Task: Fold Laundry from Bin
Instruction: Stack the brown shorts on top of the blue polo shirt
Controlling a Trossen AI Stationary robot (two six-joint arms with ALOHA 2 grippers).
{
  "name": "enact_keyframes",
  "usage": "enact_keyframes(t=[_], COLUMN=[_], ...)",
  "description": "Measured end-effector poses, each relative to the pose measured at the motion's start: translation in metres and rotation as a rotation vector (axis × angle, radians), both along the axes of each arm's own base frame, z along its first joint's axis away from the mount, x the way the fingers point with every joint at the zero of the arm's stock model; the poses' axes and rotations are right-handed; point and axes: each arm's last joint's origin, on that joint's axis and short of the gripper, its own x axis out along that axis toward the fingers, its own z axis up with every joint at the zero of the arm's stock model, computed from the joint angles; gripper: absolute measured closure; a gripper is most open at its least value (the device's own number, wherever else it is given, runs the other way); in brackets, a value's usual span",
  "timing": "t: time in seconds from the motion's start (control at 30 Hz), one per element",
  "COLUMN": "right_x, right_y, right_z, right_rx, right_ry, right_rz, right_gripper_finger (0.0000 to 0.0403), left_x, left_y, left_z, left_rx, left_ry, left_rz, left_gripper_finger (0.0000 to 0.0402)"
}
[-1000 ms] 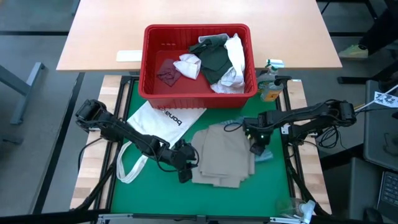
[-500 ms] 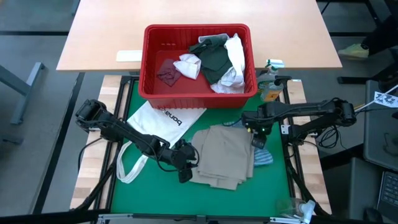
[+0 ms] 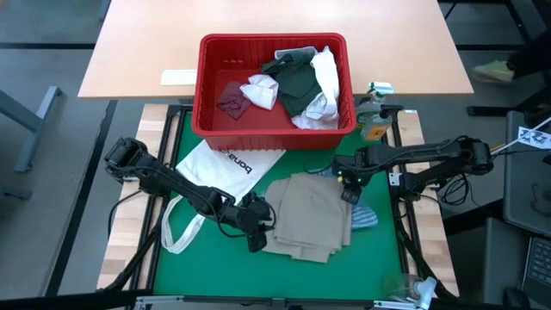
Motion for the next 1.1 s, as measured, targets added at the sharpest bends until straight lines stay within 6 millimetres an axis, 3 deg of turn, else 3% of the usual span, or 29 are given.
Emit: enact_keyframes(t=[0.23, 0.53, 0.67, 0.87, 0.97, 1.1], right_x=[0.001, 0.004, 0.005, 0.01, 0.012, 0.022], right_y=[0.003, 0.0, 0.0, 0.001, 0.003, 0.003], right_z=[-0.003, -0.003, -0.003, -0.002, 0.0, 0.02], right_rx=[0.093, -0.003, 0.009, 0.054, 0.116, 0.157], right_ry=[-0.025, -0.05, -0.058, -0.107, -0.126, -0.191], right_rz=[0.01, -0.054, -0.055, -0.049, -0.064, -0.074], right_gripper_finger=[0.0226, 0.0228, 0.0268, 0.0386, 0.038, 0.0372], left_x=[0.0, 0.0, 0.0, 0.0, 0.0, 0.0], left_y=[0.0, 0.0, 0.0, 0.001, 0.001, 0.001], left_z=[0.0, 0.0, 0.0, 0.0, 0.0, 0.0], left_rx=[0.002, 0.002, 0.003, 0.022, 0.022, 0.022], left_ry=[-0.001, -0.001, -0.001, -0.009, -0.009, -0.01], left_rz=[0.002, 0.002, 0.003, 0.023, 0.024, 0.024], left_gripper_finger=[0.0263, 0.0263, 0.0263, 0.0263, 0.0263, 0.0263])
